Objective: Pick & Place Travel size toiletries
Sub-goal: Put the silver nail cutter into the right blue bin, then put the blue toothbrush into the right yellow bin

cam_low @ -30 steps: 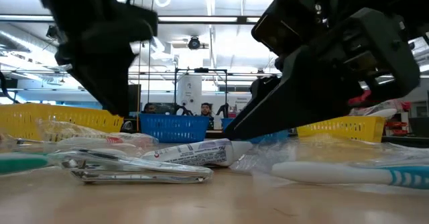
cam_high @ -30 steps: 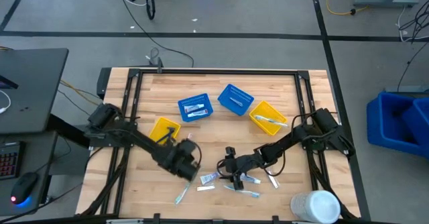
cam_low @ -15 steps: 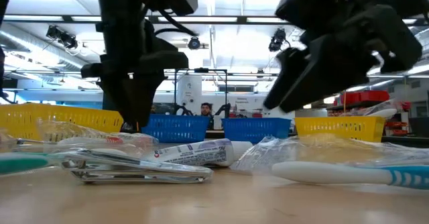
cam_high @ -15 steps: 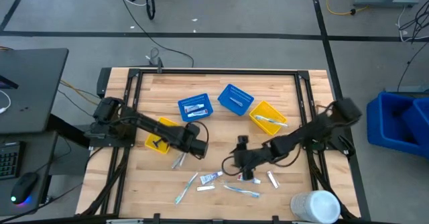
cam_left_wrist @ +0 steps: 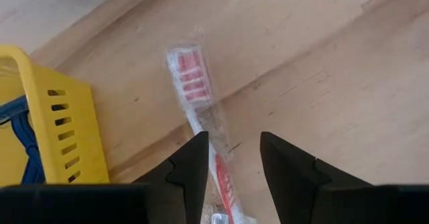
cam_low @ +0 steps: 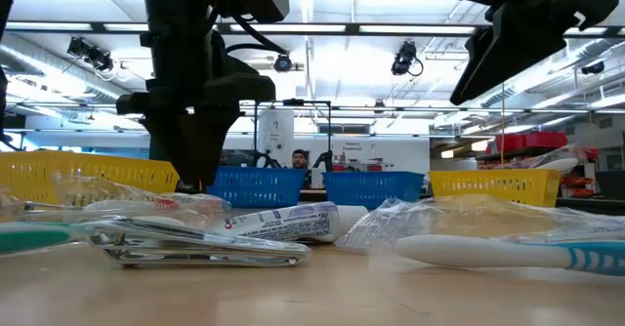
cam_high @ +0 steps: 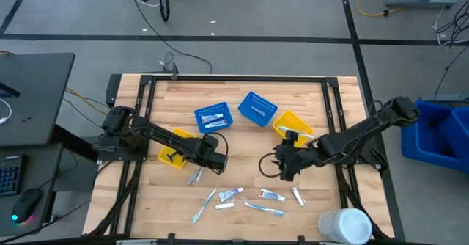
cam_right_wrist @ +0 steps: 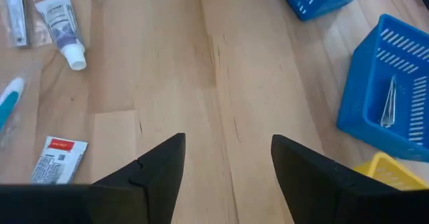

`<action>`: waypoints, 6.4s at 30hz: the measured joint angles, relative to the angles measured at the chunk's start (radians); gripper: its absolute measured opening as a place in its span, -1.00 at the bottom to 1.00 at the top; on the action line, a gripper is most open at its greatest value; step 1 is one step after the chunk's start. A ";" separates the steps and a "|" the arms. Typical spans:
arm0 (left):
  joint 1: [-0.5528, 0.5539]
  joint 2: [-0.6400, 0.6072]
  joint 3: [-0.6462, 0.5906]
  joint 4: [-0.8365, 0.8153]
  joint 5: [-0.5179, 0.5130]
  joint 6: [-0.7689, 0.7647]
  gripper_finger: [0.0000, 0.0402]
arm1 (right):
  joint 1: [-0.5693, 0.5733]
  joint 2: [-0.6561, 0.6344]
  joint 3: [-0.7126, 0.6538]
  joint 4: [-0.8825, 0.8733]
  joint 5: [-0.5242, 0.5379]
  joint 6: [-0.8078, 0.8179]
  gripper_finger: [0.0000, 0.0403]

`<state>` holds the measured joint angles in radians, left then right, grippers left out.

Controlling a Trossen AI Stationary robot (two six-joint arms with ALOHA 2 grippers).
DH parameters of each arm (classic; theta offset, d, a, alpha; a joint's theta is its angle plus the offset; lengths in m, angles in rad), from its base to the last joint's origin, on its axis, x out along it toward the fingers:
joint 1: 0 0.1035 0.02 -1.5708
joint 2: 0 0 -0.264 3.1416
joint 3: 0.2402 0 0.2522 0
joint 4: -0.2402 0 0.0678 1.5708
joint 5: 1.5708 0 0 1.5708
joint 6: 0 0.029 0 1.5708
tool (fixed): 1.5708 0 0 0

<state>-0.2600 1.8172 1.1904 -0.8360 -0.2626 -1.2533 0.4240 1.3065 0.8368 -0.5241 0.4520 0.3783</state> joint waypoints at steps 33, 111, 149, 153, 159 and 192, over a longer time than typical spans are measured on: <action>-0.010 0.000 -0.001 0.149 -0.010 0.114 -0.28 | 0.241 0.183 -0.160 0.033 -0.520 0.837 0.05; -0.029 -0.051 0.014 0.339 -0.144 0.431 -0.28 | -0.838 0.331 -0.087 0.603 -0.305 -0.369 -0.03; -0.029 -0.050 0.014 0.516 -0.208 0.606 -0.28 | 0.051 0.069 -0.087 0.349 -0.256 -0.025 0.25; -0.030 -0.050 0.014 0.516 -0.208 0.605 -0.28 | 0.113 0.099 -0.087 0.379 -0.247 0.049 0.33; -0.030 -0.050 0.014 0.521 -0.208 0.603 -0.28 | 0.197 0.219 -0.087 0.491 -0.211 0.121 0.29; -0.032 -0.050 0.014 0.532 -0.208 0.629 -0.28 | 0.266 0.566 -0.006 0.696 -0.192 0.126 0.04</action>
<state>-0.2916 1.7668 1.2049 -0.3044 -0.4709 -0.6239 0.6896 1.8729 0.8310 0.1716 0.2604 0.5041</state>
